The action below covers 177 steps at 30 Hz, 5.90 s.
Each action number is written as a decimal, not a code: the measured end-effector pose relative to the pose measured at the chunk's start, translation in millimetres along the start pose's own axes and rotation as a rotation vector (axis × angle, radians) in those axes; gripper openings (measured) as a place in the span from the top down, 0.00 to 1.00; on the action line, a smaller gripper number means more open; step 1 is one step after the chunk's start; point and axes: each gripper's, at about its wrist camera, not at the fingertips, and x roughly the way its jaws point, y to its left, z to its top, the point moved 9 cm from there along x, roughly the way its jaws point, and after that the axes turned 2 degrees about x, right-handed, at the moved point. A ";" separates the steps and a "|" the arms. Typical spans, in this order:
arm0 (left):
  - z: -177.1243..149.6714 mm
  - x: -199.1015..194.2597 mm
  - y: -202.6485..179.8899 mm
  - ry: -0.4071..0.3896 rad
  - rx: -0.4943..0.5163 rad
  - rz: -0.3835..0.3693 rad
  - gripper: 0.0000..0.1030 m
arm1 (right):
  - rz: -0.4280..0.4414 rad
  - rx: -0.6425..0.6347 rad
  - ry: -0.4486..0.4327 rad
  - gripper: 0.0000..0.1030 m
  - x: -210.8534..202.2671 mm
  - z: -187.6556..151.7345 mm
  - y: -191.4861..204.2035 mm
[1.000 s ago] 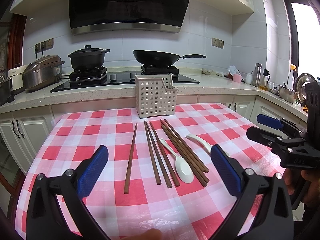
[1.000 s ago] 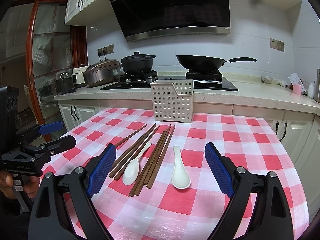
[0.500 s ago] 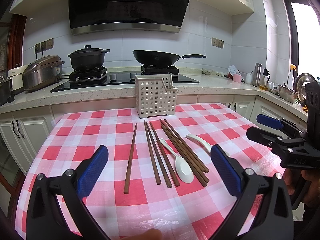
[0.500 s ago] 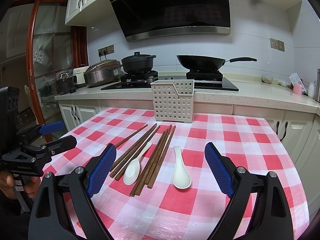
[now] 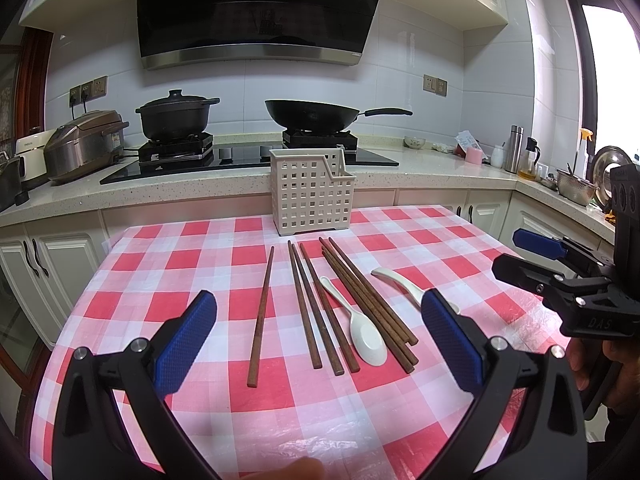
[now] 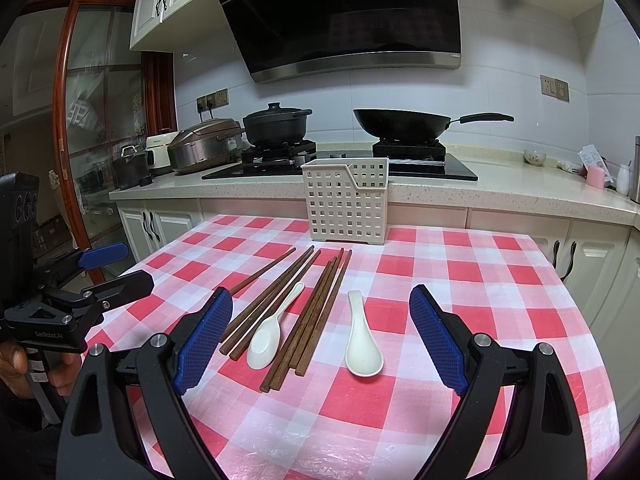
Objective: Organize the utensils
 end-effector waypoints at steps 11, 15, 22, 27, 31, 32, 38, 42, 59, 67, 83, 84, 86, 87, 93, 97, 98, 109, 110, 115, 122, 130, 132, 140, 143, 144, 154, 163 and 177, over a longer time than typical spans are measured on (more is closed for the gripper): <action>-0.1 -0.4 0.2 0.001 -0.001 -0.001 0.04 | 0.002 0.001 0.004 0.18 2.0 -0.9 2.2; -0.2 -0.1 0.6 0.002 -0.002 0.000 0.04 | 0.001 0.002 0.009 0.18 2.0 -3.9 6.5; -6.3 3.8 4.0 0.018 -0.014 0.002 0.04 | -0.011 0.017 0.053 0.18 8.3 -10.5 1.5; -10.9 16.2 11.1 0.061 -0.047 -0.017 0.04 | -0.029 0.031 0.237 0.18 50.0 -21.7 -17.4; -10.5 28.2 13.4 0.094 -0.039 -0.018 0.04 | 0.004 0.028 0.392 0.26 94.1 -33.0 -26.2; -10.0 30.6 13.7 0.101 -0.036 -0.016 0.04 | 0.009 0.021 0.415 0.26 103.4 -33.9 -27.2; -9.3 52.0 23.0 0.168 -0.037 -0.009 0.04 | 0.011 0.023 0.535 0.39 156.0 -39.3 -38.4; -10.8 67.1 32.7 0.211 -0.064 -0.012 0.04 | 0.021 0.024 0.587 0.52 178.3 -43.9 -41.5; -17.7 141.6 0.3 0.416 -0.097 -0.114 0.65 | -0.015 0.077 0.511 0.83 172.0 -35.3 -65.2; -40.1 179.0 -17.2 0.536 -0.149 -0.134 0.79 | -0.042 0.093 0.405 0.83 137.9 -15.0 -77.7; -27.8 186.3 -17.3 0.531 -0.152 -0.098 0.90 | 0.006 0.100 0.329 0.83 110.8 4.3 -70.4; -23.8 180.5 -16.4 0.515 -0.155 -0.101 0.90 | 0.005 0.097 0.323 0.83 108.8 6.4 -69.0; -15.7 168.7 -14.7 0.482 -0.158 -0.105 0.90 | 0.005 0.092 0.315 0.83 105.4 9.8 -66.5; -10.2 160.9 -13.7 0.460 -0.157 -0.105 0.90 | 0.005 0.089 0.312 0.83 104.4 11.0 -65.9; 16.4 124.6 -7.8 0.356 -0.134 -0.084 0.91 | 0.008 0.073 0.289 0.83 92.7 19.2 -55.0; 29.2 107.2 -5.3 0.308 -0.120 -0.083 0.91 | 0.009 0.069 0.276 0.84 87.0 23.6 -50.7; 33.7 104.7 -4.2 0.296 -0.117 -0.081 0.91 | 0.010 0.067 0.273 0.84 86.5 25.3 -50.0; 77.0 112.1 5.9 0.234 -0.083 -0.073 0.91 | -0.027 0.075 0.151 0.84 112.2 100.4 -64.3; 82.5 114.5 6.9 0.228 -0.079 -0.073 0.91 | -0.035 0.073 0.121 0.84 118.8 117.2 -66.6; 106.1 127.3 13.0 0.208 -0.074 -0.077 0.91 | -0.062 0.085 0.026 0.84 151.6 177.9 -73.1; 142.3 143.8 21.9 0.176 -0.058 -0.080 0.91 | -0.095 0.116 -0.041 0.84 206.2 232.2 -81.5; 180.0 158.0 25.9 0.132 -0.037 -0.088 0.91 | -0.104 0.135 0.012 0.84 271.1 226.7 -85.0; 182.9 162.9 27.0 0.134 -0.039 -0.088 0.91 | -0.104 0.142 0.045 0.84 285.8 214.5 -88.1; 200.1 185.6 28.8 0.135 -0.033 -0.087 0.91 | -0.096 0.167 0.122 0.83 302.8 177.2 -101.5; 211.6 193.0 25.9 0.125 -0.030 -0.092 0.91 | -0.105 0.173 0.136 0.81 299.7 170.4 -108.0; 216.7 196.3 24.7 0.120 -0.027 -0.092 0.91 | -0.104 0.178 0.140 0.77 297.8 168.1 -111.0; 251.3 235.1 4.3 0.097 0.012 -0.086 0.91 | -0.138 0.203 0.137 0.62 263.1 156.2 -139.3; 249.9 291.0 -10.7 0.147 0.110 -0.035 0.91 | -0.146 0.188 0.124 0.48 228.9 151.7 -148.2; 208.1 320.5 -25.0 0.258 0.191 -0.064 0.75 | -0.142 0.188 0.142 0.42 210.1 138.0 -146.6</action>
